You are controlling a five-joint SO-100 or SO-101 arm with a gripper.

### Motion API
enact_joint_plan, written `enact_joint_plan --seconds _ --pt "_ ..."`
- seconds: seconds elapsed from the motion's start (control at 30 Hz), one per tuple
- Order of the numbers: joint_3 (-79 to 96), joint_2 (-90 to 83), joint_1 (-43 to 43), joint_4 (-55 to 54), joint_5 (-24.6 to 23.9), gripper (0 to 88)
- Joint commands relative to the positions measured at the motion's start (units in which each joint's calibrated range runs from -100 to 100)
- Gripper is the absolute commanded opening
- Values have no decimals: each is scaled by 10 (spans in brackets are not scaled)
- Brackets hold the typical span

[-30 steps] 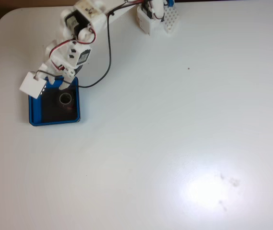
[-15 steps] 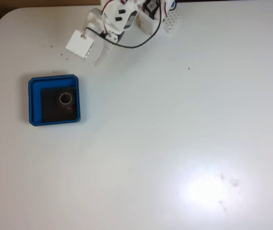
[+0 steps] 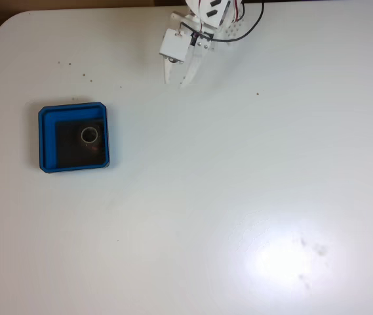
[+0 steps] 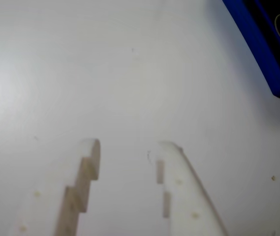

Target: Pick the red roll and drop it in the blue box

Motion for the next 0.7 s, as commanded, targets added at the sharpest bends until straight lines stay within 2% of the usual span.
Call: enact_joint_plan --seconds 0.0,0.17,0.33,0.53,0.67 --pt "58 -70 -54 -13 0 102" --pt "131 -115 -166 -19 2 103" --pt "195 -113 -257 -123 2 103" --pt "318 -112 -312 -308 5 104" --pt "325 -111 -332 -337 5 104"
